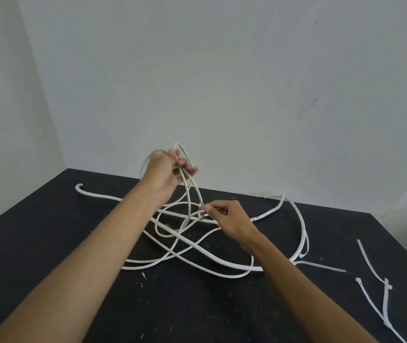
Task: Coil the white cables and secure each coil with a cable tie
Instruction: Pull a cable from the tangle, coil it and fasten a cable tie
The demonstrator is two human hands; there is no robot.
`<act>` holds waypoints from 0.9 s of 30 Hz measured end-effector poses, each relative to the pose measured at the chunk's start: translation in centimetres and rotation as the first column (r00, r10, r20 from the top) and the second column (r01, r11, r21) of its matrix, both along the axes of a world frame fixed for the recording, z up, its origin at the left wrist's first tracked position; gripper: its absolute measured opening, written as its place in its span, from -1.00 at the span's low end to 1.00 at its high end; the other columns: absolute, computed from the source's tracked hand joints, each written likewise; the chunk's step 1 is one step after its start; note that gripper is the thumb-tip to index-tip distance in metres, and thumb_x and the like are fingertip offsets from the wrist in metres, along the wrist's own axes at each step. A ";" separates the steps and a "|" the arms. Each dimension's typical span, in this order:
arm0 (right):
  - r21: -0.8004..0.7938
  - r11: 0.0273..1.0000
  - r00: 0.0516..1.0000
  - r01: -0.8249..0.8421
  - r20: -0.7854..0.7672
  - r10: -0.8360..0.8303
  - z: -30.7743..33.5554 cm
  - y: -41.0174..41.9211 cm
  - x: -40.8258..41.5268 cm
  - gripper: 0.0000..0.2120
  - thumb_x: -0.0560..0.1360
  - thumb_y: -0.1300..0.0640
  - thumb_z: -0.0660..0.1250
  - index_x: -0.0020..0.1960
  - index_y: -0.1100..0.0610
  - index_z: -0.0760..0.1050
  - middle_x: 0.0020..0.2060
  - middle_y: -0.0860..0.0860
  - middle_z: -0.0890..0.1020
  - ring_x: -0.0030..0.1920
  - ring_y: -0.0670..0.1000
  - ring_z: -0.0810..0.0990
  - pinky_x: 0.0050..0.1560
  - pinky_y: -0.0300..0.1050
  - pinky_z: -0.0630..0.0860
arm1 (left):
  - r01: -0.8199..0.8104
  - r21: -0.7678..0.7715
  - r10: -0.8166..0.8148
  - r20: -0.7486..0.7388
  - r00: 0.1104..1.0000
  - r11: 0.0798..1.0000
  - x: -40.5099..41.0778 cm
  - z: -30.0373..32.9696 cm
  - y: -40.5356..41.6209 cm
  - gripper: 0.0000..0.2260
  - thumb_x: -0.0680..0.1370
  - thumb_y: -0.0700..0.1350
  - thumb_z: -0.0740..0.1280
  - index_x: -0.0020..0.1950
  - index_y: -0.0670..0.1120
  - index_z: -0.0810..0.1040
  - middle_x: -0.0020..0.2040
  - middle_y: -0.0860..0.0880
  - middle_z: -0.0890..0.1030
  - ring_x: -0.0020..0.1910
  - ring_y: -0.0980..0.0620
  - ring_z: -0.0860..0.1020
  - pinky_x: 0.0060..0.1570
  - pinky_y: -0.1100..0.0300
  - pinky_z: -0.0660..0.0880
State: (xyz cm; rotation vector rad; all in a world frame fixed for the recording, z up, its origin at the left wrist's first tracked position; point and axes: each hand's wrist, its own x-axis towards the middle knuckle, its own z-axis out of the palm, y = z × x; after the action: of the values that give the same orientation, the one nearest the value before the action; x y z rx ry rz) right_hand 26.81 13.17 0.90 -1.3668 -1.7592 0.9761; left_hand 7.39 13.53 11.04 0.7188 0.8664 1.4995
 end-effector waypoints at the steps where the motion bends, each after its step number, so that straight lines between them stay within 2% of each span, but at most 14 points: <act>1: -0.011 1.000 1.000 0.008 0.029 -0.007 -0.2 0.0 0.2 -0.83 0.67 -0.05 0.41 0.12 -0.07 0.77 -0.06 -0.22 0.76 0.05 -0.24 0.65 0.22 -0.14 0.55 | -0.035 0.007 0.034 0.127 0.991 0.999 -0.6 1.4 0.5 -0.72 0.64 -0.44 0.02 -0.08 -0.18 0.43 -0.40 -0.07 0.47 -0.49 0.03 0.51 -0.21 0.02 0.69; 3: -0.022 0.999 0.997 0.030 0.074 -0.029 -0.6 0.1 0.5 -0.86 0.66 -0.03 0.43 0.15 -0.12 0.76 0.02 -0.19 0.77 0.16 -0.16 0.67 0.36 0.01 0.57 | -0.085 0.028 0.073 0.302 0.950 0.996 -2.0 3.9 1.4 -0.68 0.65 -0.46 0.00 -0.11 -0.17 0.43 -0.46 -0.07 0.48 -0.54 0.02 0.49 -0.28 0.05 0.69; 5: -0.001 1.000 0.994 0.015 0.105 -0.015 -0.4 0.1 0.5 -0.80 0.64 -0.02 0.45 0.25 -0.19 0.71 0.08 -0.16 0.75 0.19 -0.12 0.67 0.40 0.06 0.56 | -0.100 0.050 0.075 0.362 0.929 0.994 -3.0 5.2 1.8 -0.71 0.68 -0.44 -0.01 -0.02 -0.18 0.44 -0.42 -0.09 0.46 -0.51 0.00 0.48 -0.24 -0.01 0.71; 7: 0.051 0.998 0.991 -0.027 0.133 0.020 0.7 0.0 0.2 -0.66 0.62 -0.01 0.47 0.36 -0.26 0.63 0.18 -0.12 0.67 0.13 -0.13 0.65 0.32 -0.01 0.57 | -0.091 0.054 0.065 0.372 0.926 0.994 -3.4 5.1 1.8 -0.73 0.70 -0.41 0.00 0.01 -0.18 0.42 -0.38 -0.10 0.43 -0.49 0.00 0.47 -0.22 -0.05 0.72; 9: 0.071 0.992 0.985 -0.103 0.147 0.092 2.5 -0.5 -0.3 -0.52 0.58 0.07 0.50 0.42 -0.30 0.57 0.31 -0.12 0.55 0.02 -0.14 0.58 0.18 -0.20 0.52 | -0.083 0.040 0.061 0.390 0.919 0.996 -3.3 4.2 1.6 -0.75 0.74 -0.36 0.01 -0.01 -0.18 0.41 -0.38 -0.11 0.42 -0.51 0.00 0.48 -0.23 -0.07 0.72; 11: 0.003 0.975 0.966 -0.222 0.138 0.220 4.2 -1.1 -1.1 -0.43 0.51 0.14 0.54 0.41 -0.31 0.56 0.43 -0.15 0.45 0.24 -0.12 0.52 0.27 -0.22 0.44 | -0.086 0.016 0.072 0.423 0.903 0.996 -3.3 2.9 1.6 -0.75 0.75 -0.36 0.02 -0.02 -0.17 0.40 -0.38 -0.11 0.44 -0.51 -0.01 0.49 -0.23 -0.09 0.72; 13: -0.092 0.943 0.935 -0.319 0.134 0.329 4.8 -1.7 -2.1 -0.46 0.47 0.07 0.58 0.36 -0.33 0.59 0.53 -0.18 0.41 0.51 -0.07 0.39 0.52 0.02 0.34 | -0.095 0.003 0.083 0.462 0.883 0.995 -3.7 1.8 1.6 -0.72 0.71 -0.40 -0.01 -0.04 -0.17 0.40 -0.39 -0.12 0.46 -0.47 -0.04 0.52 -0.22 -0.11 0.72; 14: -0.121 0.930 0.924 -0.348 0.123 0.362 4.8 -2.0 -2.6 -0.52 0.48 0.03 0.58 0.34 -0.30 0.61 0.53 -0.19 0.45 0.54 -0.06 0.40 0.57 0.12 0.31 | -0.100 0.002 0.087 0.483 0.871 0.995 -3.9 1.5 1.5 -0.71 0.70 -0.41 -0.01 -0.05 -0.17 0.40 -0.39 -0.13 0.47 -0.45 -0.06 0.53 -0.21 -0.12 0.72; 16: -0.133 0.920 0.926 -0.368 0.035 0.375 4.3 -2.4 -3.4 -0.70 0.55 0.04 0.55 0.27 -0.12 0.66 0.36 -0.12 0.65 0.40 -0.03 0.59 0.54 0.18 0.41 | -0.111 0.005 0.093 0.512 0.854 0.994 -4.1 1.3 1.4 -0.72 0.70 -0.42 -0.02 -0.04 -0.17 0.40 -0.37 -0.15 0.50 -0.42 -0.09 0.58 -0.20 -0.15 0.72; 19: -0.115 0.917 0.908 -0.382 -0.234 0.348 4.8 -2.9 -3.8 -0.86 0.69 0.14 0.38 0.18 0.20 0.56 0.10 0.09 0.77 0.20 0.08 0.74 0.35 0.07 0.55 | -0.156 0.018 0.126 0.507 0.852 0.988 -4.6 1.8 1.3 -0.74 0.72 -0.39 -0.02 0.01 -0.18 0.40 -0.28 -0.19 0.51 -0.33 -0.14 0.65 -0.17 -0.17 0.72; 21: -0.090 0.930 0.874 -0.357 -0.384 0.299 5.8 -2.9 -3.3 -0.91 0.74 0.16 0.28 0.10 0.17 0.51 -0.14 0.13 0.73 -0.04 0.14 0.76 0.07 0.00 0.57 | -0.195 0.033 0.162 0.432 0.887 0.980 -5.0 2.0 1.1 -0.79 0.74 -0.35 0.01 0.07 -0.20 0.41 -0.17 -0.22 0.54 -0.20 -0.19 0.69 -0.07 -0.17 0.73; 23: -0.075 0.965 0.876 -0.251 -0.441 0.194 6.9 -2.6 -2.3 -0.90 0.74 0.17 0.28 0.06 0.14 0.53 -0.32 0.04 0.58 -0.32 0.06 0.60 -0.24 -0.09 0.52 | -0.212 0.070 0.189 0.246 0.951 0.975 -5.3 1.9 0.7 -0.83 0.77 -0.28 0.09 0.10 -0.21 0.46 -0.09 -0.22 0.60 -0.10 -0.21 0.72 -0.03 -0.10 0.73; 25: -0.062 0.990 0.905 -0.127 -0.415 0.090 8.4 -2.6 -0.8 -0.86 0.75 0.17 0.27 0.07 0.18 0.57 -0.36 0.01 0.49 -0.41 -0.01 0.42 -0.39 -0.19 0.38 | -0.205 0.104 0.203 0.034 0.979 0.973 -5.2 1.3 0.2 -0.81 0.79 -0.19 0.16 0.09 -0.22 0.51 -0.10 -0.21 0.66 -0.12 -0.19 0.75 -0.06 -0.04 0.73; 27: -0.050 0.997 0.943 -0.051 -0.333 0.032 9.3 -2.9 1.3 -0.79 0.76 0.16 0.26 0.10 0.25 0.62 -0.34 0.03 0.51 -0.40 -0.03 0.43 -0.41 -0.20 0.37 | -0.184 0.088 0.197 -0.162 0.967 0.979 -4.6 0.7 -0.3 -0.79 0.77 -0.13 0.21 0.11 -0.25 0.55 -0.15 -0.21 0.69 -0.19 -0.19 0.75 -0.13 -0.01 0.73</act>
State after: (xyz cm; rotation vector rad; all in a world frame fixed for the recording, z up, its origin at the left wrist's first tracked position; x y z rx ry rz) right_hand 28.07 10.31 10.23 -1.1252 -1.5196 1.2115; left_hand 2.74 13.20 11.75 0.8456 1.0383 1.6650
